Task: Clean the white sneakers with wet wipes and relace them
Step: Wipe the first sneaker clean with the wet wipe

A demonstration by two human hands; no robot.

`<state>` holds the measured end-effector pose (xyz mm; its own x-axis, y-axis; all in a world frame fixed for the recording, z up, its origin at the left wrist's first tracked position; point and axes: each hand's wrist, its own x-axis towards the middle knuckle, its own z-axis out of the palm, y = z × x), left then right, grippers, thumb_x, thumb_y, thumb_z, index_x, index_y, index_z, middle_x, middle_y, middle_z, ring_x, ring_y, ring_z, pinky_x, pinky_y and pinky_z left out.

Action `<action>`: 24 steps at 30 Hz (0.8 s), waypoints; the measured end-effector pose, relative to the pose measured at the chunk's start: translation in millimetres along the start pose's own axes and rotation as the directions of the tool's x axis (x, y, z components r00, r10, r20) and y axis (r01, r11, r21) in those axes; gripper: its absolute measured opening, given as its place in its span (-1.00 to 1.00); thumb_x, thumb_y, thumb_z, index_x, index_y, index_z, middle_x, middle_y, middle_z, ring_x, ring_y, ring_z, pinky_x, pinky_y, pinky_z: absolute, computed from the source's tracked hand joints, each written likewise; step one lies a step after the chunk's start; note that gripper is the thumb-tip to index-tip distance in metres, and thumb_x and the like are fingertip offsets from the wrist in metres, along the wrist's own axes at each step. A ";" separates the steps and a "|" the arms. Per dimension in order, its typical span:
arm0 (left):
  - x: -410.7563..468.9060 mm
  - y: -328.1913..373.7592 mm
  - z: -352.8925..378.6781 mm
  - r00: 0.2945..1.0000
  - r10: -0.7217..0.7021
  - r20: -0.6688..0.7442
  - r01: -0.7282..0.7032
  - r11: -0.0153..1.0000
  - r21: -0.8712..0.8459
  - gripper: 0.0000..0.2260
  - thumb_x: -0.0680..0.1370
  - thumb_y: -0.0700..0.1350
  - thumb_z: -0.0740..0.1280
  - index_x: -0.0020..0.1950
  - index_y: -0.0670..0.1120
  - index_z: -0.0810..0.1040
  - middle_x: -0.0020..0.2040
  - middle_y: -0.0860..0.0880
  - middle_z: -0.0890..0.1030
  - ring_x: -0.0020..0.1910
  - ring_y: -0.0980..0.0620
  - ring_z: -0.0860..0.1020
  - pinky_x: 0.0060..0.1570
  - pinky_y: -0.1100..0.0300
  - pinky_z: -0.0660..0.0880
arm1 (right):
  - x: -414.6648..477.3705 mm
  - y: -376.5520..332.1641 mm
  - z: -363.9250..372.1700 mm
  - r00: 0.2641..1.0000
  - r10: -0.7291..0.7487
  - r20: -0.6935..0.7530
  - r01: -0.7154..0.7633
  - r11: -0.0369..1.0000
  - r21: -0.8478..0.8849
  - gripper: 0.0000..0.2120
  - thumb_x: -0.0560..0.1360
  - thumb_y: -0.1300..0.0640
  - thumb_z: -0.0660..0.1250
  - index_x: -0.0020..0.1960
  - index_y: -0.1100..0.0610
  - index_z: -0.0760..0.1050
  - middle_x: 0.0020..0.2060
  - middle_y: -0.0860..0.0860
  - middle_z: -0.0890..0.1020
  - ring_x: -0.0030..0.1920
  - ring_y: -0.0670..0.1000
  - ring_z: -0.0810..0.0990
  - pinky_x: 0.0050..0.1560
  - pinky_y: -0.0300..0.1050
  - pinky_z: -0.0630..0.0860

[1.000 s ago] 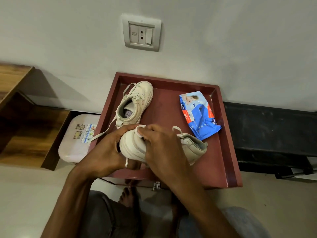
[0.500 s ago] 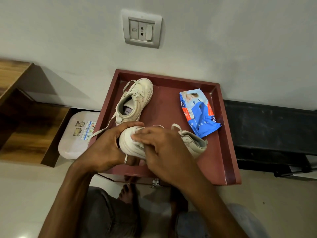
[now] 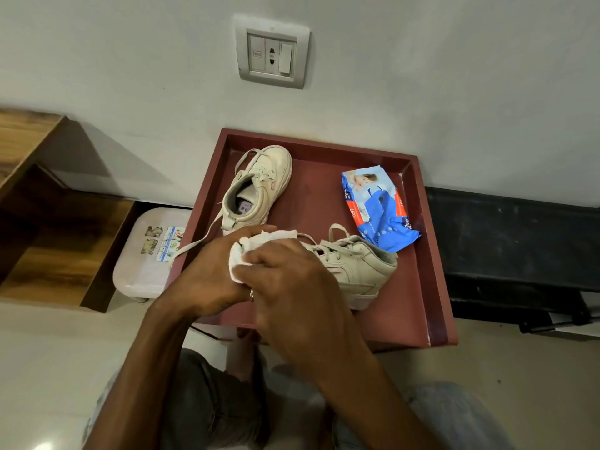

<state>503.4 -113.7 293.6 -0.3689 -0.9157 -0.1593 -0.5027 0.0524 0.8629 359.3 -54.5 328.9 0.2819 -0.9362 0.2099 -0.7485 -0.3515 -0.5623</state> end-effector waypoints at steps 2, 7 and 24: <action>3.5 -0.6 -2.3 1.000 0.014 0.027 -0.012 0.997 -0.079 -0.34 0.35 -0.34 0.61 0.32 0.08 0.48 0.03 0.26 0.66 0.04 0.26 0.63 0.05 0.55 0.46 | -9.2 19.2 -13.8 0.999 0.011 -0.046 -0.013 0.999 -0.043 -0.75 0.41 0.26 0.32 -0.01 0.09 0.70 -0.05 -0.02 0.65 0.01 0.02 0.57 0.02 -0.02 0.54; 5.6 -9.3 -8.1 1.000 -0.001 0.029 0.007 0.983 -0.186 -0.21 0.19 -0.15 0.73 0.37 -0.02 0.54 0.15 0.07 0.70 0.15 0.11 0.67 0.16 0.13 0.60 | -11.7 46.4 -30.5 0.988 0.081 -0.130 -0.067 0.991 0.112 -0.75 0.46 0.17 0.27 -0.01 0.05 0.71 -0.10 -0.05 0.61 -0.03 -0.08 0.59 -0.01 -0.08 0.54; 6.4 -8.9 -10.9 0.999 -0.023 0.046 0.029 0.991 -0.130 -0.23 0.16 0.09 0.71 0.34 0.04 0.57 0.15 0.12 0.70 0.16 0.14 0.65 0.26 0.03 0.56 | -10.4 83.2 -26.8 0.952 0.213 -0.222 -0.227 0.973 -0.040 -0.74 0.46 0.32 0.36 0.06 0.11 0.70 -0.07 -0.02 0.64 0.01 -0.11 0.58 0.11 -0.42 0.43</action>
<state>514.1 -124.3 290.2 -0.3926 -0.8975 -0.2009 -0.4074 -0.0261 0.9129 278.0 -74.0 301.3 -0.0243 -0.9659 0.2577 -0.8164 -0.1296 -0.5628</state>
